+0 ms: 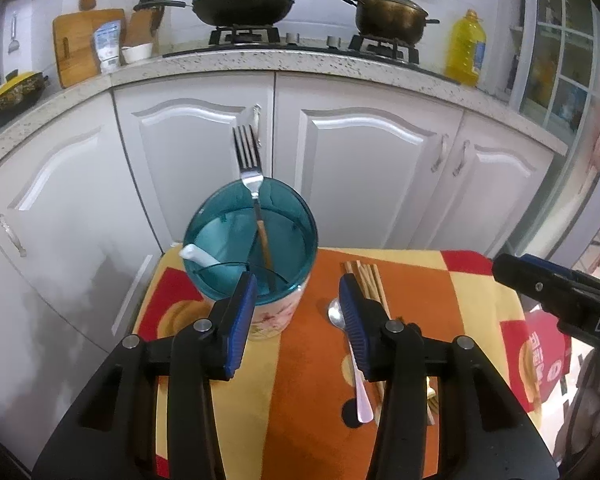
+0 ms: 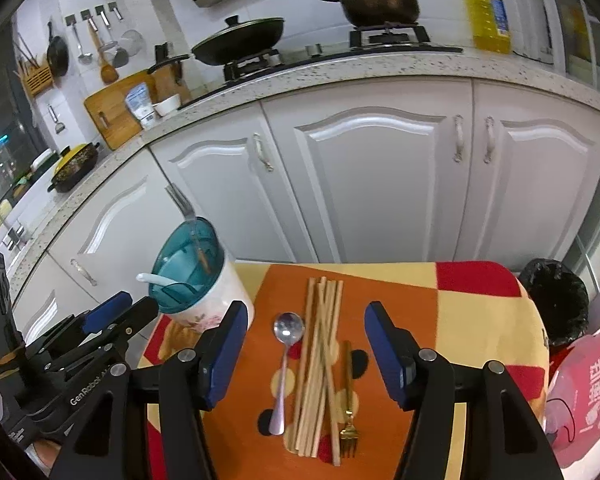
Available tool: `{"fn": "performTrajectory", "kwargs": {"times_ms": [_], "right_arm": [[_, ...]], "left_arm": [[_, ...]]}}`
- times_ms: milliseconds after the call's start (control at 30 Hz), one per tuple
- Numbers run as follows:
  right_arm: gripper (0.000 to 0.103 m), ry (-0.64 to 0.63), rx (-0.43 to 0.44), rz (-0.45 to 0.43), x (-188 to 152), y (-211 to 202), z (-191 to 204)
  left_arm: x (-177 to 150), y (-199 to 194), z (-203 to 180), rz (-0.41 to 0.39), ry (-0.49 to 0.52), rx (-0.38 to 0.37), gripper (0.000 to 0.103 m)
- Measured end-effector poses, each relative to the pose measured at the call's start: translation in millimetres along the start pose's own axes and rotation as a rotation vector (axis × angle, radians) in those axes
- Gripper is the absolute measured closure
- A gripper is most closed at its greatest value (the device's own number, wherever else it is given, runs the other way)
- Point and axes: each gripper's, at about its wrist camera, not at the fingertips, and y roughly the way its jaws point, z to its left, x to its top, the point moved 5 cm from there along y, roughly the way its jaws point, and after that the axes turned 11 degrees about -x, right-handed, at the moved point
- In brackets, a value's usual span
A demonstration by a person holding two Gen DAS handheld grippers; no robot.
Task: Organize utensils
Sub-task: 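Withdraw both open tools from the cup back over the cloth, then grasp the gold fork with the right tool while the left tool approaches the metal spoon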
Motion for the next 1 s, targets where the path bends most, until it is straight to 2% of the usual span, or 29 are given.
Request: {"fn": "performTrajectory", "kwargs": {"times_ms": [200,467,667,1000], "right_arm": [[0.042,0.025,-0.015,0.024,-8,8,-18],[0.043,0.05,0.006,0.105,-37,40,-35],[0.062,0.05,0.007,0.2,-63,79,-43],[0.073,0.033,0.049,0.286,-84,110,-42]], "left_arm": [[-5,8,-4,0.029,-0.005,-0.031,0.055],[-33,30,4,0.131,-0.058,-0.116,0.055],[-59,53,-2,0.208,-0.044,-0.137,0.055],[-83,110,-12,0.3,-0.039,-0.152,0.058]]}}
